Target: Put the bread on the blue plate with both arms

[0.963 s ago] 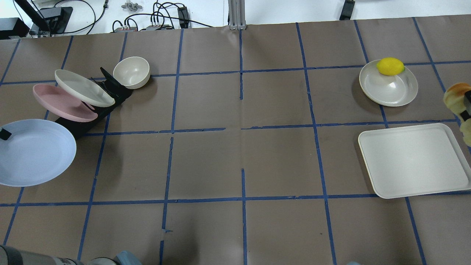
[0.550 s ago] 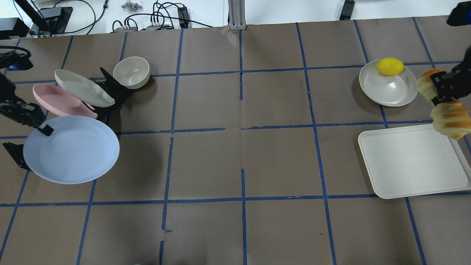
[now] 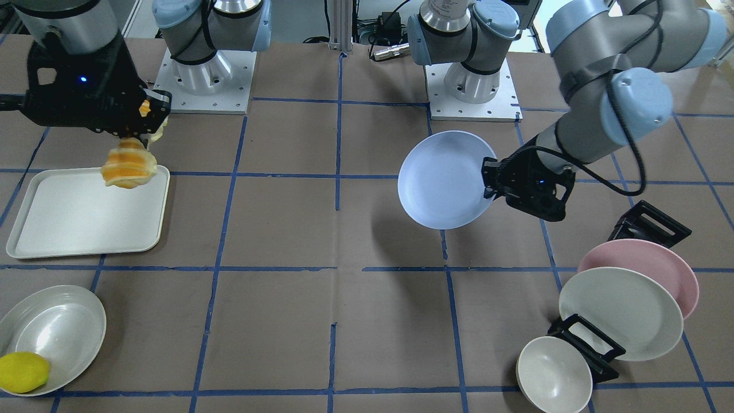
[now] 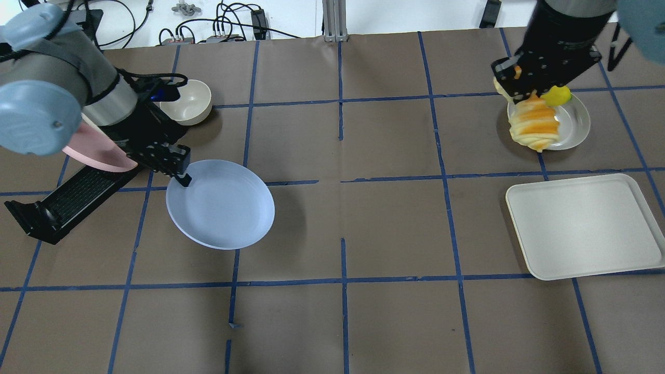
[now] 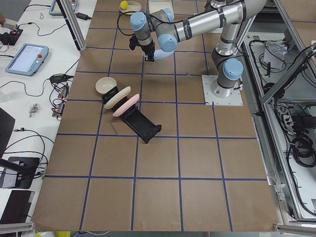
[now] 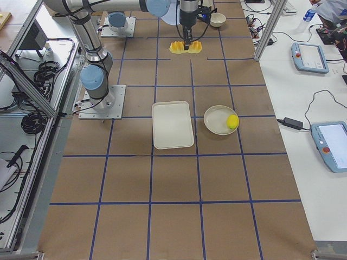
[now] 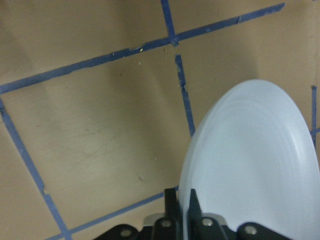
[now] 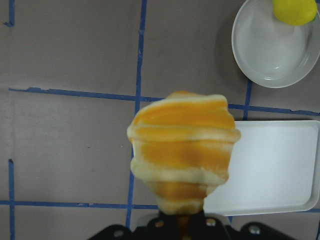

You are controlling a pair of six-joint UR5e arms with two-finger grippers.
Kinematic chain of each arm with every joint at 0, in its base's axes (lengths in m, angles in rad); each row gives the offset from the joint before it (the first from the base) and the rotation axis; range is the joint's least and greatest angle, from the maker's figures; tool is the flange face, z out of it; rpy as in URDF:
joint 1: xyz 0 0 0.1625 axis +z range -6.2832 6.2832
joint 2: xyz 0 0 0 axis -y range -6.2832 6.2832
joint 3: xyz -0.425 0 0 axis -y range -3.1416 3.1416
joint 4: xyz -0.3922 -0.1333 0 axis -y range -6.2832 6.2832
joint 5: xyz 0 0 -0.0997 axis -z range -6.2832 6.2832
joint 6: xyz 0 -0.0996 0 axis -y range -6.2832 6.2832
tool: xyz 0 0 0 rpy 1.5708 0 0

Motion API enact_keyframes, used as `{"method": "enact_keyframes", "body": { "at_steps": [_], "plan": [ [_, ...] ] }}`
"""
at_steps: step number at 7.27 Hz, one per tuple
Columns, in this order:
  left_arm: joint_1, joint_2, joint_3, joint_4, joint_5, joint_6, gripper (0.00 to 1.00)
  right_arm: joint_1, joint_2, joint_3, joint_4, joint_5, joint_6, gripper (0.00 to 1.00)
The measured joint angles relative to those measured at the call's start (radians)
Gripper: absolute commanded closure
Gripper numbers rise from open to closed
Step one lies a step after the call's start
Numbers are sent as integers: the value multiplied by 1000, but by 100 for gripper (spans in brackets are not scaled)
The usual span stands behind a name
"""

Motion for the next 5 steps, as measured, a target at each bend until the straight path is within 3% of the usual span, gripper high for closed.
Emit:
{"method": "enact_keyframes", "body": {
  "at_steps": [2,5],
  "plan": [
    [-101,-41,-22,100,-64,-112,87,60,55,-60,28,-3,78,96],
    [-190,-188,-22,315,-175,-230,86,71,69,-63,31,5,94,96]
  ]
}}
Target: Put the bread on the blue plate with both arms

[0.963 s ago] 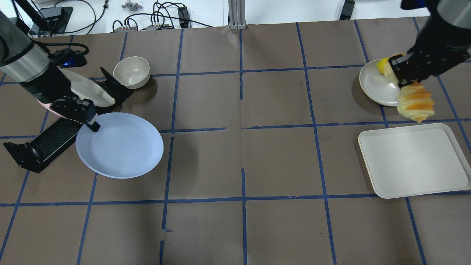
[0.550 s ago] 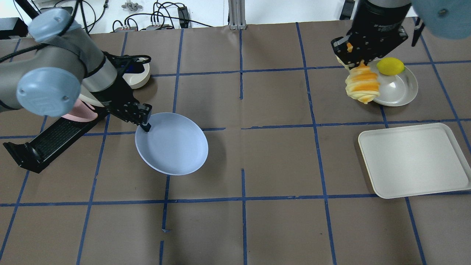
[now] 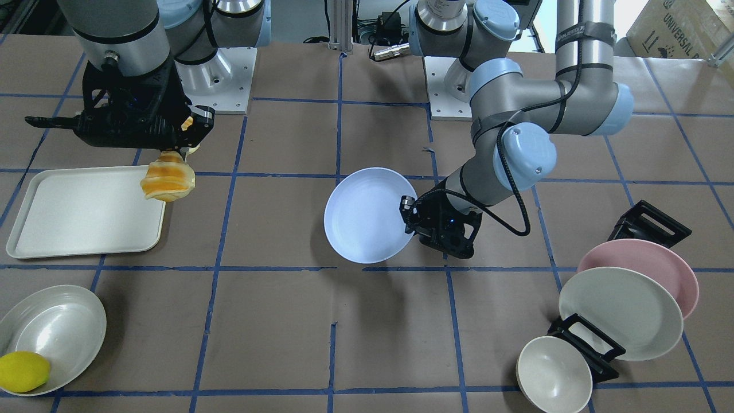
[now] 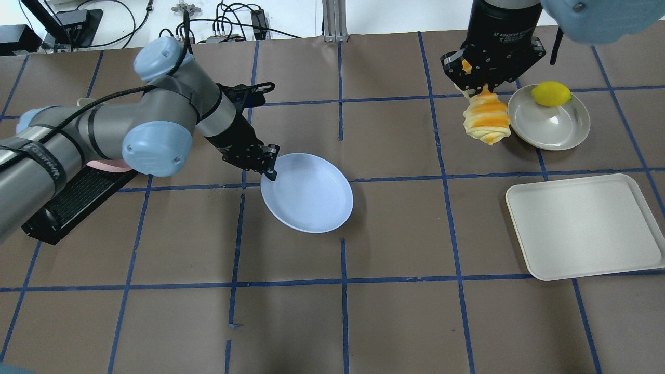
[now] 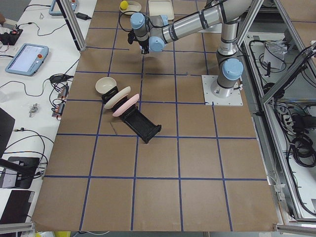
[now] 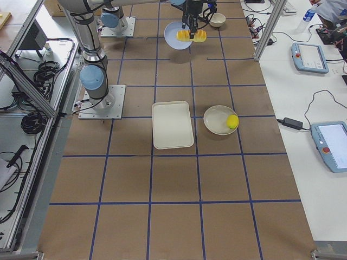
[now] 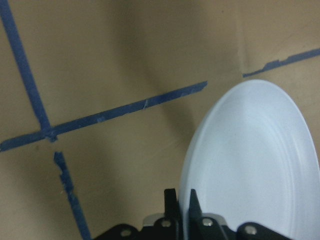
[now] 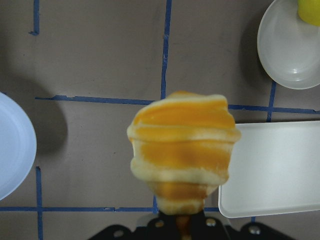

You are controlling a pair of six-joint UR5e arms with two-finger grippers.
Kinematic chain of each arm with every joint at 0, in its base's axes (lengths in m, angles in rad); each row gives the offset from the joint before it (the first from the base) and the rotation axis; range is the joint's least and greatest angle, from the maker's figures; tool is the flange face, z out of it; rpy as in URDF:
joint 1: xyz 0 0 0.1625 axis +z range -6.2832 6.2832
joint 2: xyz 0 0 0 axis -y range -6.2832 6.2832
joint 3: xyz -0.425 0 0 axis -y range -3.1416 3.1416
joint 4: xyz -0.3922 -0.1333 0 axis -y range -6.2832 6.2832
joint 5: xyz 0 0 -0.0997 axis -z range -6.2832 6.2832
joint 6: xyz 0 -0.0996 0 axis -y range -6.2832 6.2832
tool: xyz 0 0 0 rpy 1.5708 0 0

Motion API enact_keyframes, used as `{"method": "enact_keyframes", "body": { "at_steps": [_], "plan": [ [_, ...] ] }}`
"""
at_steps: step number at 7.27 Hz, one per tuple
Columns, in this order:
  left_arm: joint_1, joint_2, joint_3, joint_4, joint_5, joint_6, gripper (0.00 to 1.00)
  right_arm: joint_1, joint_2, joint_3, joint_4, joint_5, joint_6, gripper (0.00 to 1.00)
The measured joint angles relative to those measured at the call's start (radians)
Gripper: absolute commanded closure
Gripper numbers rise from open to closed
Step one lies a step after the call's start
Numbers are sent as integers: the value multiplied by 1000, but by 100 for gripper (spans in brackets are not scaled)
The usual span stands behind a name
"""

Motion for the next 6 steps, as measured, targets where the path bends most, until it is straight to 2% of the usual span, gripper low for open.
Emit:
{"method": "enact_keyframes", "body": {
  "at_steps": [2,3,4,5,6],
  "plan": [
    [-51,-91,24,134,-27,-68,84,2,1,12,-3,3,4,96],
    [-61,-127,49,159,-43,-85,79,6,1,19,-5,6,25,96],
    [-68,-157,72,173,-56,-107,53,18,6,25,-8,8,64,96],
    [-72,-175,87,187,-61,-129,1,40,18,30,-23,9,95,96],
    [-71,-179,94,199,-60,-140,0,68,38,32,-49,10,120,96]
  ]
}}
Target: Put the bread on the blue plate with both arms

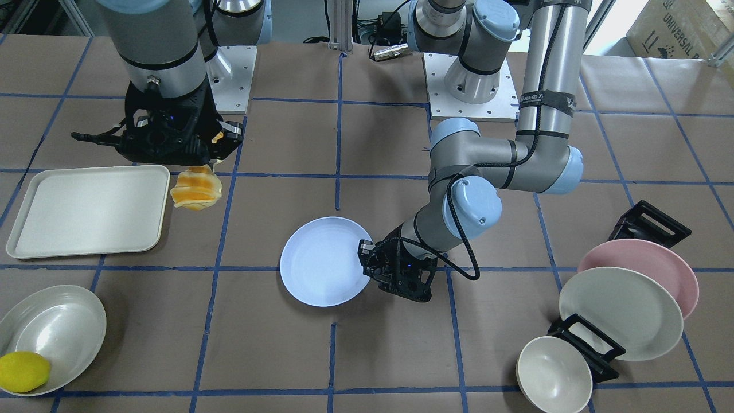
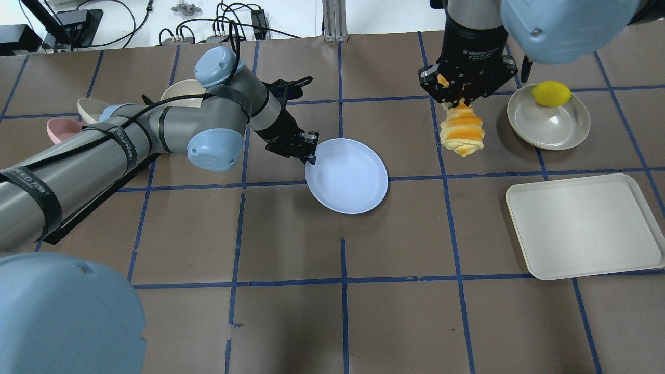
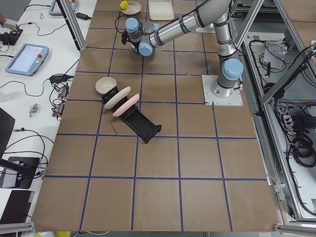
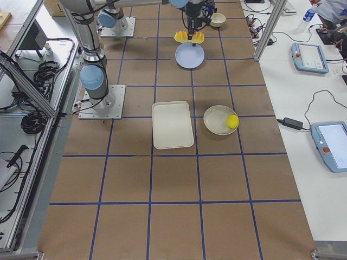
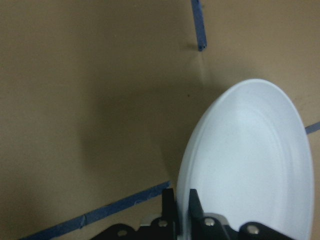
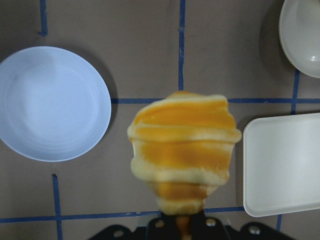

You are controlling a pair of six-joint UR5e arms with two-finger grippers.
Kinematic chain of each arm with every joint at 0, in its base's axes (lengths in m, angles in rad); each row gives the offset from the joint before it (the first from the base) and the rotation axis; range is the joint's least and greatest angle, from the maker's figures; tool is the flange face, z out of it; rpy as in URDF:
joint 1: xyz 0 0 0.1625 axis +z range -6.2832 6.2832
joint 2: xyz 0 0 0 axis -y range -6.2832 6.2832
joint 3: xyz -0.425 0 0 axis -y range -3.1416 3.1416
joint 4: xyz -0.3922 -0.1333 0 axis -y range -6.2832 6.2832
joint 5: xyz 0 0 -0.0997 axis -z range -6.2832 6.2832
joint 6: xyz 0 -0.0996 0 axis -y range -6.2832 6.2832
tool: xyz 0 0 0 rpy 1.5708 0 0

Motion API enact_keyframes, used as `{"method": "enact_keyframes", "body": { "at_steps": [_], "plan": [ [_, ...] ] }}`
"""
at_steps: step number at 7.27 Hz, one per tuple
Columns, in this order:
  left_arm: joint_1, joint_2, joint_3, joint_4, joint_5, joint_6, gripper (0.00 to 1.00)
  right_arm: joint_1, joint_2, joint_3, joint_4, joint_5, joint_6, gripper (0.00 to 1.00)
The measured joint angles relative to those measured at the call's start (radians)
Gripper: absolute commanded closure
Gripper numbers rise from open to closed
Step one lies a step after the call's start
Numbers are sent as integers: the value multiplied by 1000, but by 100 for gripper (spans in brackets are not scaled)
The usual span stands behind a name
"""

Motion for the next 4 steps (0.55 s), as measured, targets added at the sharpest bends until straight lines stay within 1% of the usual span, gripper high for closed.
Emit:
{"method": "enact_keyframes", "body": {
  "at_steps": [1,2,3,4],
  "plan": [
    [4,10,4,1,4,-4,0,27,21,1,-23,0,13,96],
    [15,42,8,-17,22,-5,0,47,37,1,-43,0,23,96],
    [33,92,12,-67,67,-5,0,57,45,2,-53,0,34,96],
    [44,154,21,-146,142,-2,0,61,51,2,-56,0,38,96]
  ]
}}
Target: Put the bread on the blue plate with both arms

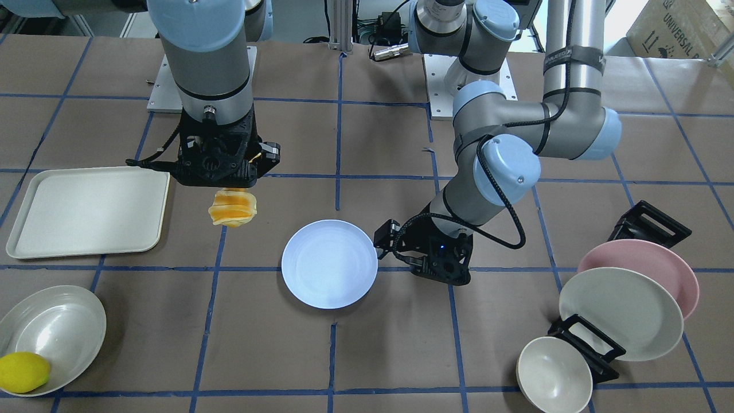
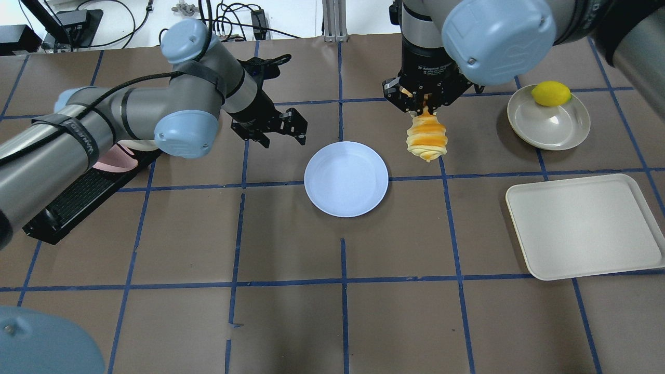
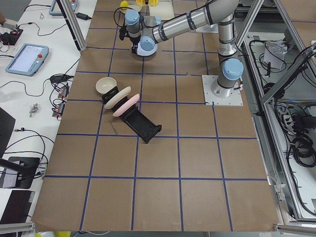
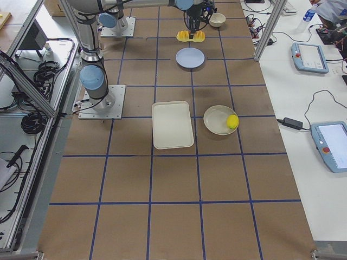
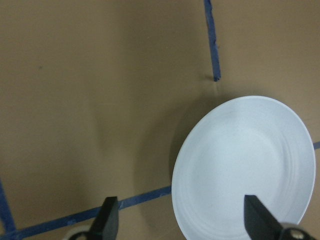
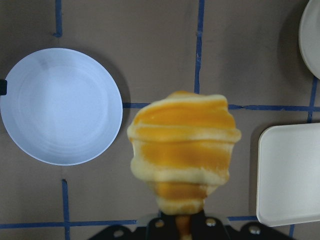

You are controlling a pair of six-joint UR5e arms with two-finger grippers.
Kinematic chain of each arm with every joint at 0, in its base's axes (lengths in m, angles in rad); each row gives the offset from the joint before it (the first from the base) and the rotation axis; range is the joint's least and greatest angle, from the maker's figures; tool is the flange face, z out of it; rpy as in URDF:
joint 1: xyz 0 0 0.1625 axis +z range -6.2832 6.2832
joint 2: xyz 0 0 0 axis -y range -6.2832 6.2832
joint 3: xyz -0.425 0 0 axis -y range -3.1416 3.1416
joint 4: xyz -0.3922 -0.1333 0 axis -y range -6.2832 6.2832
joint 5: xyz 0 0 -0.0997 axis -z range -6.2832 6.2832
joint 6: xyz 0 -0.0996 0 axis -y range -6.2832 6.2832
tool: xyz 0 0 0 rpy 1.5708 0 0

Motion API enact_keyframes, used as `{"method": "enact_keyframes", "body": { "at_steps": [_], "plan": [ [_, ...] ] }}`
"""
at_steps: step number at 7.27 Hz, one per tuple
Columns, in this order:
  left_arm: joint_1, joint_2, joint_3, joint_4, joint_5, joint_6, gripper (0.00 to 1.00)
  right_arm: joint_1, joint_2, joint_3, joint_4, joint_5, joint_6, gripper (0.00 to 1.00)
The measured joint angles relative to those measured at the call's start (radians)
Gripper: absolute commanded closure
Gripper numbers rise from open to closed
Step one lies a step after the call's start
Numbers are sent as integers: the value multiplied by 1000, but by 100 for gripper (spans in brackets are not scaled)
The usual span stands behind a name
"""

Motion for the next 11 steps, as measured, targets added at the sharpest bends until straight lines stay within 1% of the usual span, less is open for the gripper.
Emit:
{"method": "enact_keyframes", "body": {
  "at_steps": [1,2,3,4,5,7,10,11],
  "plan": [
    [4,73,18,-113,87,3,0,3,9,0,-2,0,2,96],
    [5,152,50,-259,176,6,0,14,31,0,-23,0,10,96],
    [13,213,90,-392,265,28,0,36,70,0,-75,-2,32,96],
    [38,256,131,-501,319,63,0,63,120,0,-142,-7,67,96],
    [70,288,165,-582,324,87,0,94,176,0,-213,-13,108,96],
    [95,304,190,-636,269,101,0,154,268,2,-314,-23,180,96],
    [78,288,195,-627,244,105,0,190,346,13,-367,-56,190,96],
    [61,276,196,-602,244,106,0,193,360,39,-393,-56,184,96]
  ]
}}
